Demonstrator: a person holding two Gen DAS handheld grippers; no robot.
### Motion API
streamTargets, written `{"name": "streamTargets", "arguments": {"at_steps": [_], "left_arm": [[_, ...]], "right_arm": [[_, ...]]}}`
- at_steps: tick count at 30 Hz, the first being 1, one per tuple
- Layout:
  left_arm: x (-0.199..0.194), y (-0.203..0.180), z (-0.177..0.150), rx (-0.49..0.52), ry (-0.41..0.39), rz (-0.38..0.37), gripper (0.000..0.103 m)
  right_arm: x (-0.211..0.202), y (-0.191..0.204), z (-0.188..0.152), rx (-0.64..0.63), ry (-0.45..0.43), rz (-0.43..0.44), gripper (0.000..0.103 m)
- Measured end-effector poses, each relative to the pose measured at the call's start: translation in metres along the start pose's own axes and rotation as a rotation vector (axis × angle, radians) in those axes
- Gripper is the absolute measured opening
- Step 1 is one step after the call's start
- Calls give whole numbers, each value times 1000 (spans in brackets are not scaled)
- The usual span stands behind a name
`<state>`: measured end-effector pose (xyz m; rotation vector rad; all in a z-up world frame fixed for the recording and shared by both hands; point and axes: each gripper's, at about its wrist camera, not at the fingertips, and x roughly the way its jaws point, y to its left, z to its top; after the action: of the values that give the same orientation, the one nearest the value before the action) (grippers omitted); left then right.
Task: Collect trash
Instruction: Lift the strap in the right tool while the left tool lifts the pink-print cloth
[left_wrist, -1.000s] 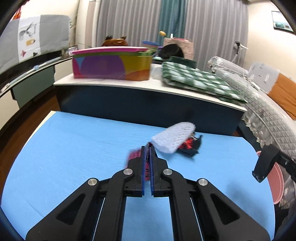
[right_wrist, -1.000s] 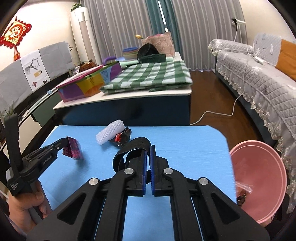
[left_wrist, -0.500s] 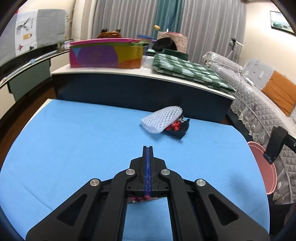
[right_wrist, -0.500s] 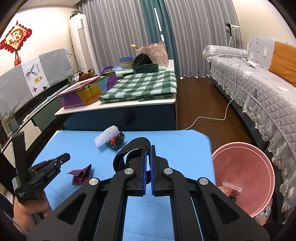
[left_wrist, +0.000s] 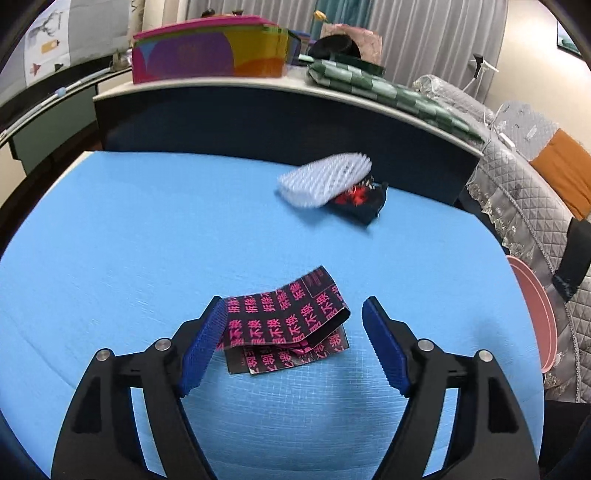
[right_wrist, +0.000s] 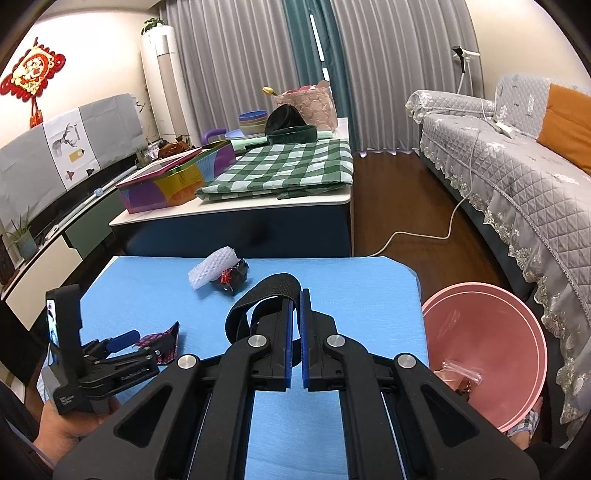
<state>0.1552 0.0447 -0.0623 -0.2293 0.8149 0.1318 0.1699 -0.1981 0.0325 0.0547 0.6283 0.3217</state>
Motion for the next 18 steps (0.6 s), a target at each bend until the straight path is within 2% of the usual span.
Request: {"name": "streamTargets", "arguments": {"at_steps": [8, 11, 18], "left_arm": [[10, -1, 1, 3, 25, 83, 76], [19, 2, -1, -15, 68, 98, 76], [18, 3, 1, -23, 56, 75, 74]], "right_arm": [[4, -6, -3, -3, 12, -10, 4], [6, -4, -3, -10, 15, -10, 4], [7, -3, -4, -18, 20, -14, 4]]}}
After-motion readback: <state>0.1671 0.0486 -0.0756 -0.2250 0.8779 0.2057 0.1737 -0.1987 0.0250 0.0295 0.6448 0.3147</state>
